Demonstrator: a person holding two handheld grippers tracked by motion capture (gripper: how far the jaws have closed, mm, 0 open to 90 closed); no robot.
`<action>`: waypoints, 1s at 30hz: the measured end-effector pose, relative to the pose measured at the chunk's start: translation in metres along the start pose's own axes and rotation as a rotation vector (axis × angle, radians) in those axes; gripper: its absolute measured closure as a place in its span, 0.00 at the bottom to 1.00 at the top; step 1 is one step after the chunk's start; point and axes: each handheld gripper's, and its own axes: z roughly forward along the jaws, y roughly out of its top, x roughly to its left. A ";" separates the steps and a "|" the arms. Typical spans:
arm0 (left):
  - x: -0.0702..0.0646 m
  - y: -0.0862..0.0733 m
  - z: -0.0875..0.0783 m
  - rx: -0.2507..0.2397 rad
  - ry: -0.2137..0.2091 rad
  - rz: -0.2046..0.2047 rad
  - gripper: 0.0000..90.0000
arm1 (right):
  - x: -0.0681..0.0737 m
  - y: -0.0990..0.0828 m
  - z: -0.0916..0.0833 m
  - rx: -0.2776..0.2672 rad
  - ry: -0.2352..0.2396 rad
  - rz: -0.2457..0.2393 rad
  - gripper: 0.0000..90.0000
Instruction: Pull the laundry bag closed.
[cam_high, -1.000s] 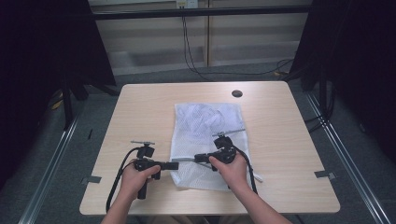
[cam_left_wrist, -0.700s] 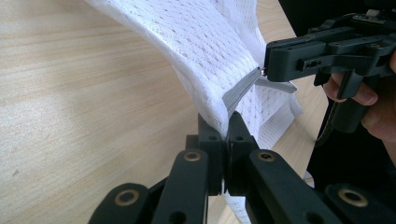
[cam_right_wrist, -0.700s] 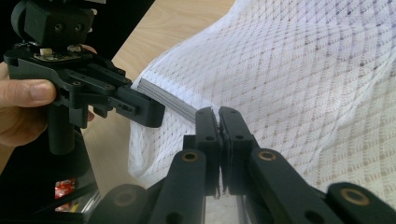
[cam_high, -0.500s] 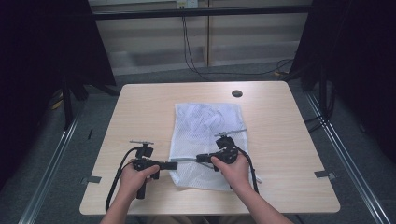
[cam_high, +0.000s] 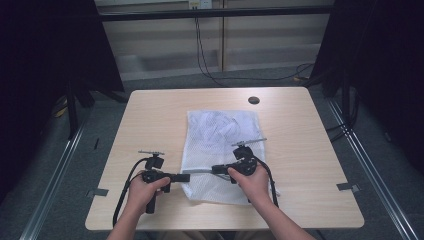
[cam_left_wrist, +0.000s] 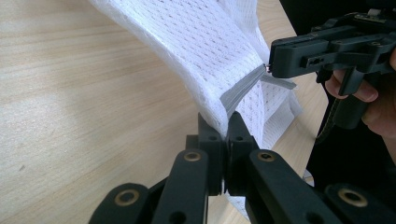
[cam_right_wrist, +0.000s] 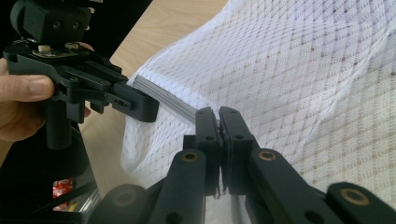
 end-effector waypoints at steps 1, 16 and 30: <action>0.000 0.000 0.000 -0.002 0.000 -0.003 0.98 | 0.000 0.000 0.000 -0.002 -0.001 -0.001 0.97; 0.000 0.001 0.000 0.001 -0.003 -0.016 0.98 | 0.000 -0.001 0.000 0.002 0.007 0.004 0.97; 0.000 0.002 -0.001 0.012 -0.004 -0.015 0.98 | -0.003 -0.003 -0.003 0.001 0.000 -0.001 0.97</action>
